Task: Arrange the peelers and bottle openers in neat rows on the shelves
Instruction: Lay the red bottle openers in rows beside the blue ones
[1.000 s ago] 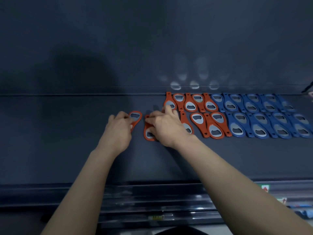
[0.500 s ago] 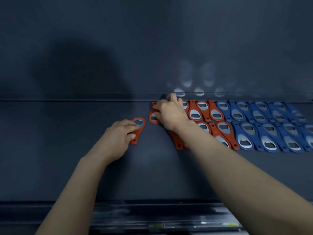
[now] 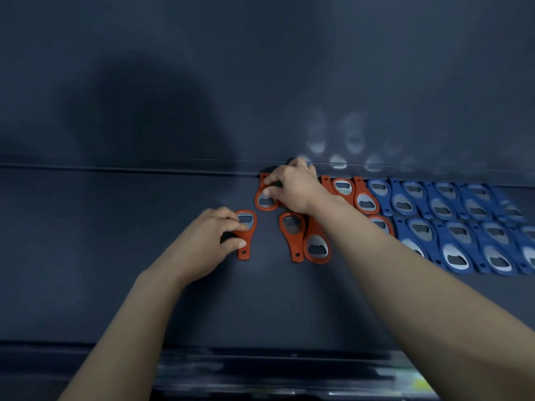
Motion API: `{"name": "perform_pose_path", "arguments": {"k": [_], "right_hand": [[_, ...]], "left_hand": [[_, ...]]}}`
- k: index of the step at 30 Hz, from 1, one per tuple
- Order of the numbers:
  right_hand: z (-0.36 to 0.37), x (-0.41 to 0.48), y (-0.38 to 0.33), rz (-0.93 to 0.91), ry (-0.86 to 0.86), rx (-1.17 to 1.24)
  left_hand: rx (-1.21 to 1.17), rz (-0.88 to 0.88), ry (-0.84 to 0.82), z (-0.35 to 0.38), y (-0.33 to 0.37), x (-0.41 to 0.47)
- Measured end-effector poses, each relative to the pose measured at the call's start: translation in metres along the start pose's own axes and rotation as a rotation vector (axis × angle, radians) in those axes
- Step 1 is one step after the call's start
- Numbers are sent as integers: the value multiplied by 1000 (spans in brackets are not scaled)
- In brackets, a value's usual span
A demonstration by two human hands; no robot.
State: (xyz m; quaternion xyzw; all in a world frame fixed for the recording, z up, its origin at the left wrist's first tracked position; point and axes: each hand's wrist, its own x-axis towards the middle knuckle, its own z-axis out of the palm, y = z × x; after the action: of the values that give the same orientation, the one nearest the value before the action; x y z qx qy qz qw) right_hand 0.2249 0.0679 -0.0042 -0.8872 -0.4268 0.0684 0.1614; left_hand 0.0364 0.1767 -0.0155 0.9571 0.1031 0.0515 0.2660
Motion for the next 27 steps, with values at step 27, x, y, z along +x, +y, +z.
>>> {"name": "perform_pose_path", "arguments": {"k": [27], "right_hand": [[-9,-47,3,-13,54,156]], "left_hand": [[-115,-102,92,1,1,11]]}}
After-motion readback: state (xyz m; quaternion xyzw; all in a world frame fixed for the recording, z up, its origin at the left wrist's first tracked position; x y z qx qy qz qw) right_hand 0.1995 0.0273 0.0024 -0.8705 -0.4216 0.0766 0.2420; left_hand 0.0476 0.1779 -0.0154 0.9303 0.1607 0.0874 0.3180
